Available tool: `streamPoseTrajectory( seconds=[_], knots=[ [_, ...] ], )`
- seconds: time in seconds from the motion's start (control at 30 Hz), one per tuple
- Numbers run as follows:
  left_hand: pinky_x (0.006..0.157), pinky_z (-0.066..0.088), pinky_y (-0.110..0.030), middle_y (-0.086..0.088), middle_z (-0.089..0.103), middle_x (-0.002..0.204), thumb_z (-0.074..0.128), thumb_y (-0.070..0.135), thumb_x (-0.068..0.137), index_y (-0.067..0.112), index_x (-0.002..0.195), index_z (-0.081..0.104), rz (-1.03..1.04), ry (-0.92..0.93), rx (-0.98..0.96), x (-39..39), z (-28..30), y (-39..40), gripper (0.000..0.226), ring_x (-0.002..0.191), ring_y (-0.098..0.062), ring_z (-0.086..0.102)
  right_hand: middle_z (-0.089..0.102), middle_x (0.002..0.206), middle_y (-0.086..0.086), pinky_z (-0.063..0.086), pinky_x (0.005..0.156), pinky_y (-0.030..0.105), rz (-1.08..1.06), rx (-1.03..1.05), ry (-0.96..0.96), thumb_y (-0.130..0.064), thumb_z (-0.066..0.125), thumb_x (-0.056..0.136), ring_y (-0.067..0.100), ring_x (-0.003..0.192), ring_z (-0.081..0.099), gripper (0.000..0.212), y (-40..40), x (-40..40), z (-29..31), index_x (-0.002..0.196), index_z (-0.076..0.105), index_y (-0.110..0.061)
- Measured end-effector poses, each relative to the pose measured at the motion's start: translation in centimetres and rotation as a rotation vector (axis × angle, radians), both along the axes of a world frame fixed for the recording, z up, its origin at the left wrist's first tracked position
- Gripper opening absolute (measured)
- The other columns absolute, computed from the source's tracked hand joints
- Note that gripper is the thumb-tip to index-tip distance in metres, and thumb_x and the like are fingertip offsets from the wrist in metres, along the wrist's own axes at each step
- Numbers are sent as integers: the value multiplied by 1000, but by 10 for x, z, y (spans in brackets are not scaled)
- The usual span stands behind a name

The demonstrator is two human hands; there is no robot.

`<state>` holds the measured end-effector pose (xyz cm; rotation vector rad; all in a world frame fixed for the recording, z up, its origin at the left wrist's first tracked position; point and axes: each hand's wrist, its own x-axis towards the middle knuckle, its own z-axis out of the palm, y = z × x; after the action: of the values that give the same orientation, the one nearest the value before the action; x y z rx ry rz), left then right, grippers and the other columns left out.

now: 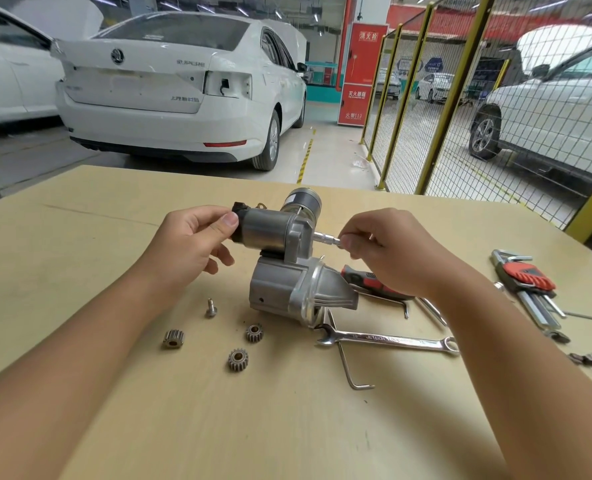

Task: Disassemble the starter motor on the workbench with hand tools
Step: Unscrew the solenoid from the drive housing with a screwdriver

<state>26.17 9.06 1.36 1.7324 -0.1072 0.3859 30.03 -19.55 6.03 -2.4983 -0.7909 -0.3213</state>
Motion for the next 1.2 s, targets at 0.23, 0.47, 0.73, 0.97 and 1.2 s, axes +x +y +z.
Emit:
streamPoseTrajectory(
  seconds=[0.23, 0.47, 0.73, 0.97, 1.2],
  knots=[
    [53, 49, -21, 10, 74, 95, 54, 27, 107, 47, 102, 79, -45, -11, 26, -2, 1, -4, 33, 66, -13, 67, 69, 89, -5, 52, 77, 40, -38, -79, -20, -23, 53, 100, 18, 84, 59, 17, 1, -6, 4, 95, 69, -22],
    [53, 49, -24, 9, 72, 92, 55, 28, 105, 39, 111, 76, -56, -24, 15, 1, -2, -4, 25, 67, -15, 66, 69, 86, 2, 47, 75, 35, -9, -148, 18, -19, 47, 102, 20, 85, 58, 20, 5, -13, 7, 96, 66, -13],
    [55, 46, -28, 18, 74, 98, 55, 42, 99, 42, 129, 62, -15, -14, 1, 13, -5, -15, 30, 64, -14, 65, 68, 67, 6, 37, 37, 21, -44, 123, 393, -16, 47, 102, 12, 42, 49, 26, 7, -13, 13, 85, 66, -10],
    [86, 59, -40, -6, 75, 90, 69, 45, 97, 28, 140, 61, 366, -69, 241, 19, 1, -19, 47, 75, -24, 70, 61, 58, 14, 40, 37, 24, 8, 388, 641, -13, 63, 93, 20, 37, 43, 19, 3, -17, 15, 86, 65, 5],
    [90, 46, -17, 15, 51, 140, 68, 77, 59, 52, 156, 27, -188, 2, 498, -11, 11, -18, 109, 111, 5, 59, 61, 61, 17, 43, 39, 25, 20, 423, 676, -11, 67, 87, 22, 35, 46, 17, 6, -17, 11, 83, 64, 5]
  ],
)
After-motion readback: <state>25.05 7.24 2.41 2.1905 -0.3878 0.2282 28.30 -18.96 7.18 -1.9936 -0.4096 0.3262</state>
